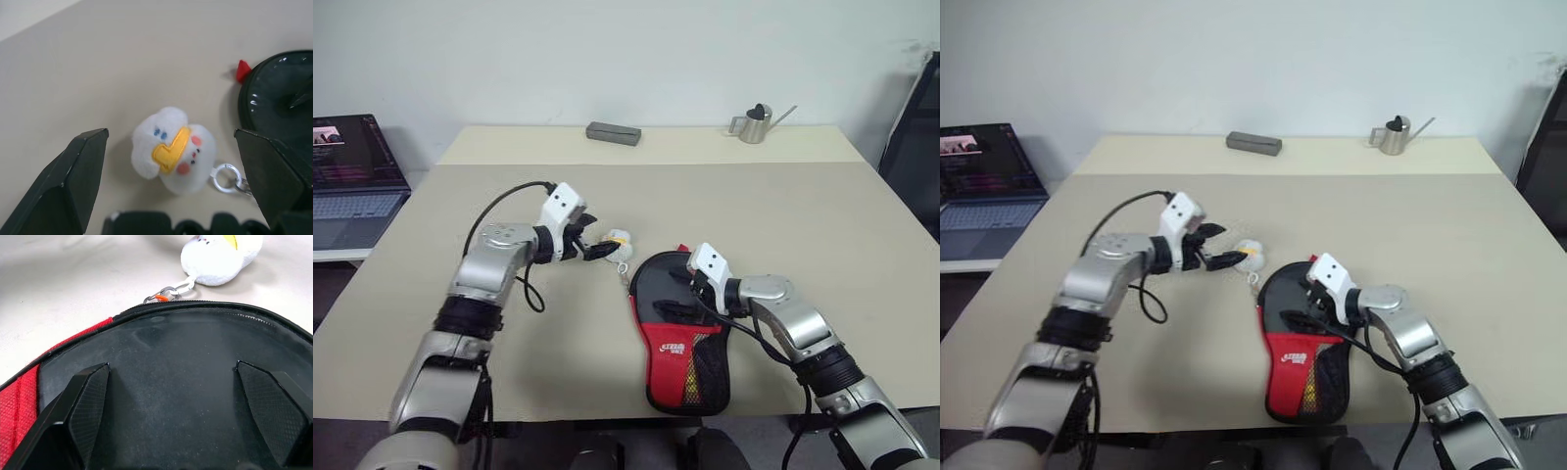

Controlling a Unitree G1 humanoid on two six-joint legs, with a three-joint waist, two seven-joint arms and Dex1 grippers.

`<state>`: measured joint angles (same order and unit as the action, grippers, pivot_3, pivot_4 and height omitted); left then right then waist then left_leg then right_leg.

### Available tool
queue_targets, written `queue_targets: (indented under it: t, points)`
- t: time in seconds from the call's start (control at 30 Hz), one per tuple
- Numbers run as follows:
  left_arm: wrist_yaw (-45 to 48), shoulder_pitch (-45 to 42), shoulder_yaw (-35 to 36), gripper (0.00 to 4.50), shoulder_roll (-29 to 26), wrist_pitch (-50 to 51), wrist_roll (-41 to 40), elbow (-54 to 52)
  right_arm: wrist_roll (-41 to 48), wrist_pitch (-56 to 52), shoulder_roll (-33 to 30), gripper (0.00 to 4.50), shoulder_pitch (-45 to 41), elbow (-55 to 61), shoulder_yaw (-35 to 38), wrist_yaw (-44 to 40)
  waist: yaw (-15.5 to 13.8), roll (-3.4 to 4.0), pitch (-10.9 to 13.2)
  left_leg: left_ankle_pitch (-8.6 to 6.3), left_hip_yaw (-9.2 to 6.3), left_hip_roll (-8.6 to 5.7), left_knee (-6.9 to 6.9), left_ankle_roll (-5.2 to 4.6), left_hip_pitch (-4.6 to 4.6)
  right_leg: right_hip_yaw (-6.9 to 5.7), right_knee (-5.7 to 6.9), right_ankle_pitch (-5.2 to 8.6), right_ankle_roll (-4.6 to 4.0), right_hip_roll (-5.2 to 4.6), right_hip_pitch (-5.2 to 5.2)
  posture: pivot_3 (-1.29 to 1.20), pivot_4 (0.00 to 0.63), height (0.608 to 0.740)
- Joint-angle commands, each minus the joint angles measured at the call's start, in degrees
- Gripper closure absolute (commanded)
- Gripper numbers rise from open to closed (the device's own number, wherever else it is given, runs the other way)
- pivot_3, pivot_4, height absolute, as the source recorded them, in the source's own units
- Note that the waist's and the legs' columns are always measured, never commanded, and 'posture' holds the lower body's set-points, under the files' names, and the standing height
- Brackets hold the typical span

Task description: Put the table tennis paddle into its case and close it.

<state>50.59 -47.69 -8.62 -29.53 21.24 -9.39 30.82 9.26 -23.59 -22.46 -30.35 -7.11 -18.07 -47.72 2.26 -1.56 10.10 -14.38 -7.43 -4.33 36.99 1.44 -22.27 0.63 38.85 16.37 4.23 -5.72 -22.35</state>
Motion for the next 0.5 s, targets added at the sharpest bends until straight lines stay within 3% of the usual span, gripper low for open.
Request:
queue_targets:
  t: [0.03,0.2,0.47,0.5]
  points:
    - [-0.2,-4.3,0.0,0.0,2.7,-5.3,2.5,9.2,-1.1,-1.1,0.7,0.05,0.5,-0.3,-0.3,0.5,0.1,0.0,0.0,0.0,0.0,0.0,0.0,0.0,0.01,0.0,0.01,0.0,0.0,0.0,0.02,0.0,0.15,0.74]
    - [0.7,-7.3,0.4,0.0,6.4,-9.9,4.5,19.0,-1.3,-1.7,1.2,0.05,1.0,0.6,0.1,1.2,0.1,-0.01,0.0,-0.02,0.01,-0.01,0.01,-0.03,0.0,0.0,0.01,0.0,0.0,0.0,0.0,0.0,0.15,0.74]
    - [2.4,-7.3,0.8,0.0,9.0,-12.7,6.2,25.1,-1.8,-2.3,2.3,0.05,1.5,1.6,0.8,2.7,0.2,-0.02,0.0,-0.02,-0.01,-0.01,0.01,-0.04,0.01,-0.01,0.04,0.0,0.0,0.0,0.0,0.0,0.15,0.74]
    - [2.3,-7.3,1.0,0.18,9.0,-12.9,6.4,25.4,-1.9,-2.4,2.5,0.01,1.5,1.7,0.9,3.0,0.2,-0.03,0.0,-0.02,-0.02,0.0,0.01,-0.04,0.01,-0.01,0.04,0.0,0.0,0.0,0.01,0.0,0.15,0.74]
